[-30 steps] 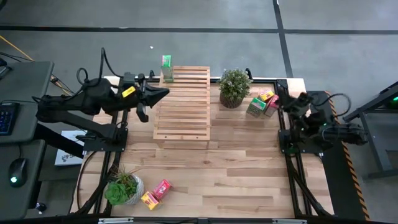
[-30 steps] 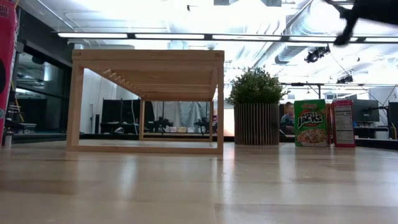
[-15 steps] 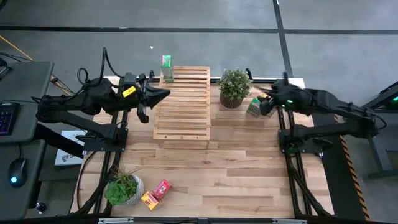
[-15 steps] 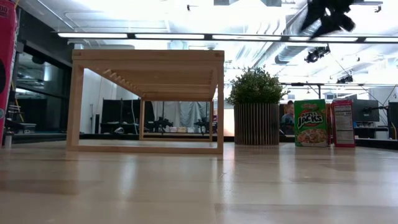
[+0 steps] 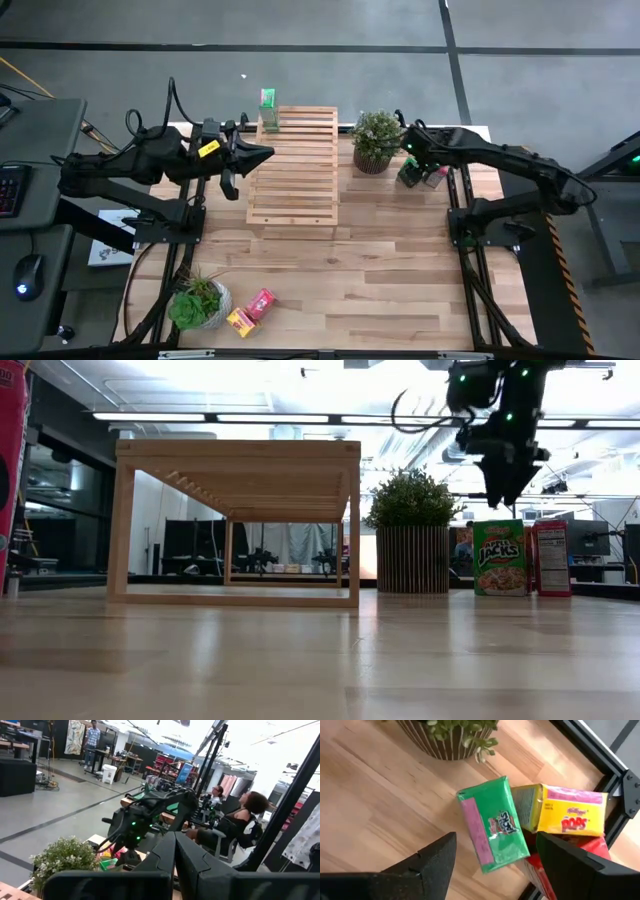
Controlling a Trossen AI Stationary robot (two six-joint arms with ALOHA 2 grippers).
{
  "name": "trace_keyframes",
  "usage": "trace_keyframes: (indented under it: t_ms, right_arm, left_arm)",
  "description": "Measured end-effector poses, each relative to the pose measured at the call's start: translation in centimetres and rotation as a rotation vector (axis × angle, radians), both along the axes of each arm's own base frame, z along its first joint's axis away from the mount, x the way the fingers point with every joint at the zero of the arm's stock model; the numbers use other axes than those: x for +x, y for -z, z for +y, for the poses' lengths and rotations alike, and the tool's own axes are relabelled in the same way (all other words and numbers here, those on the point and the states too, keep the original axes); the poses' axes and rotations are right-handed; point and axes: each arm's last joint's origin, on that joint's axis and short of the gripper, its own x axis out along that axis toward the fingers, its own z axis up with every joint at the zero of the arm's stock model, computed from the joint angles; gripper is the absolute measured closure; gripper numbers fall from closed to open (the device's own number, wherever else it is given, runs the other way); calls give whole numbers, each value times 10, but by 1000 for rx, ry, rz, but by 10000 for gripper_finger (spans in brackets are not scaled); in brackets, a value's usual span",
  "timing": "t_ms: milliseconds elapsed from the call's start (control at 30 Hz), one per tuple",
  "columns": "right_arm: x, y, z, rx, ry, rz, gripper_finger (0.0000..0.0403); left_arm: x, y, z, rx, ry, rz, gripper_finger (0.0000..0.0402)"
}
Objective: Stack cereal on shelf
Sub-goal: Put the green cereal box on the shelf aligned with the other green cereal box
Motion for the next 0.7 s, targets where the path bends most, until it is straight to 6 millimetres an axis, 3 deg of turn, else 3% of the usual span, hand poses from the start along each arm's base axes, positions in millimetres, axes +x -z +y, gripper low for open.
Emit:
trace_keyframes:
  t_ms: [700]
  right_arm:
    - [27,39,-19,87,-168,193,135]
  left_arm:
    - [0,-1,0,-2,0,-6,401]
